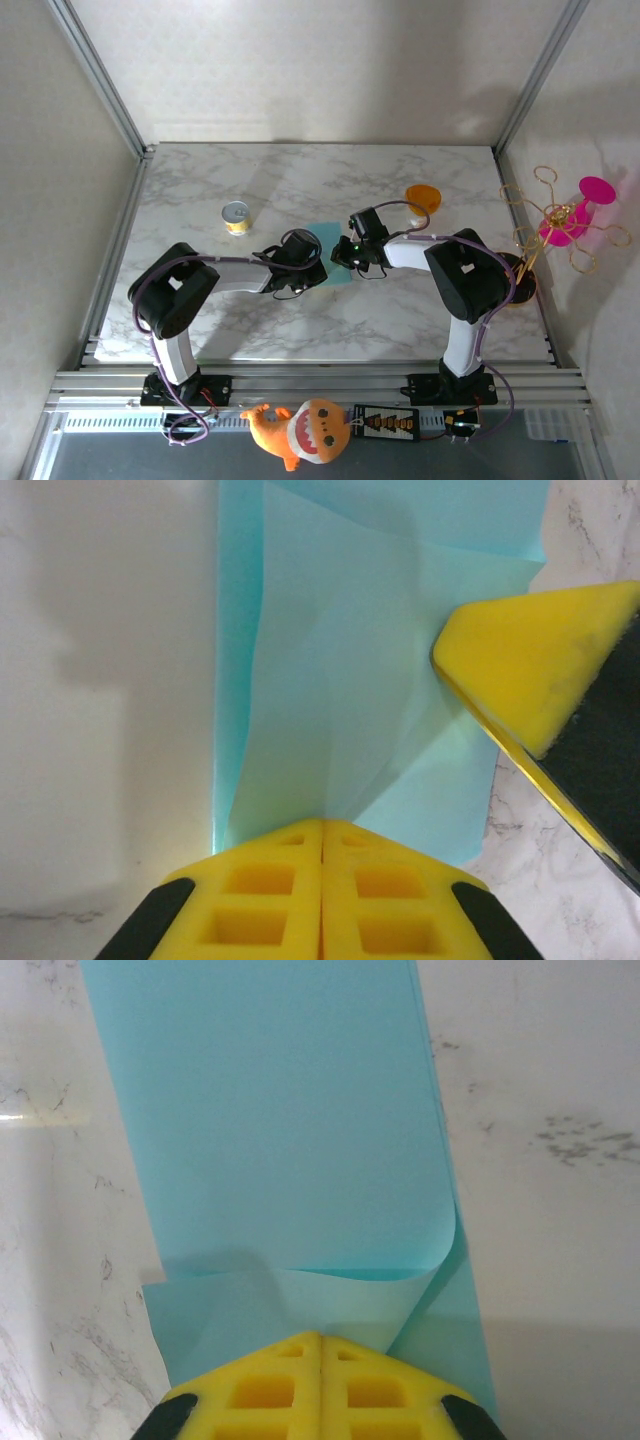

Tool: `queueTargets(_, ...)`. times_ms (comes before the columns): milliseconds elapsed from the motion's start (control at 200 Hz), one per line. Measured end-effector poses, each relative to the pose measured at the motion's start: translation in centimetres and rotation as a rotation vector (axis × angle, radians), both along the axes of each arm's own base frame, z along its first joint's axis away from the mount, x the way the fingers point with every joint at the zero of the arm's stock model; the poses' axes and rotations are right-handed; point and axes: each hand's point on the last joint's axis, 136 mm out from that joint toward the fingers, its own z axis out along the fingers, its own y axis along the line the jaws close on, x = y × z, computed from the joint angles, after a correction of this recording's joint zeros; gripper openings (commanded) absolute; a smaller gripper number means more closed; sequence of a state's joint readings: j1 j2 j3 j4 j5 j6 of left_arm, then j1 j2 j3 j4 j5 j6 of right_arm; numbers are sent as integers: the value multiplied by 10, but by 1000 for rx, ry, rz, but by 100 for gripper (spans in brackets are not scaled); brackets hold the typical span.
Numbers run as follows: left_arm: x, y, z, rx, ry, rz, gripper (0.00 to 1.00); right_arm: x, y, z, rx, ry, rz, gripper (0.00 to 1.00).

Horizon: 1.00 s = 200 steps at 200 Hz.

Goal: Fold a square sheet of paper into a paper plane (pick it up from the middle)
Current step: Fold the triangle a second time at the center of the table.

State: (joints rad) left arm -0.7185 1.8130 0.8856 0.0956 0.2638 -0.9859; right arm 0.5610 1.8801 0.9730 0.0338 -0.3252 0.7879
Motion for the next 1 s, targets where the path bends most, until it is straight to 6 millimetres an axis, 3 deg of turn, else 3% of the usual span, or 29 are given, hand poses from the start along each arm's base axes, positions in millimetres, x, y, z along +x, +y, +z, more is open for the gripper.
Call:
queueTargets(275,0,0,6,-2,-7,-5,13,0,0,0,-1,-1,2,2)
queueTargets(566,13,-2,18,9,-35,2,9,0,0,0,-6,-3,9,2)
queueTargets(1001,8,5,0,40,-2,6,3,0,0,1,-9,-1,11,2)
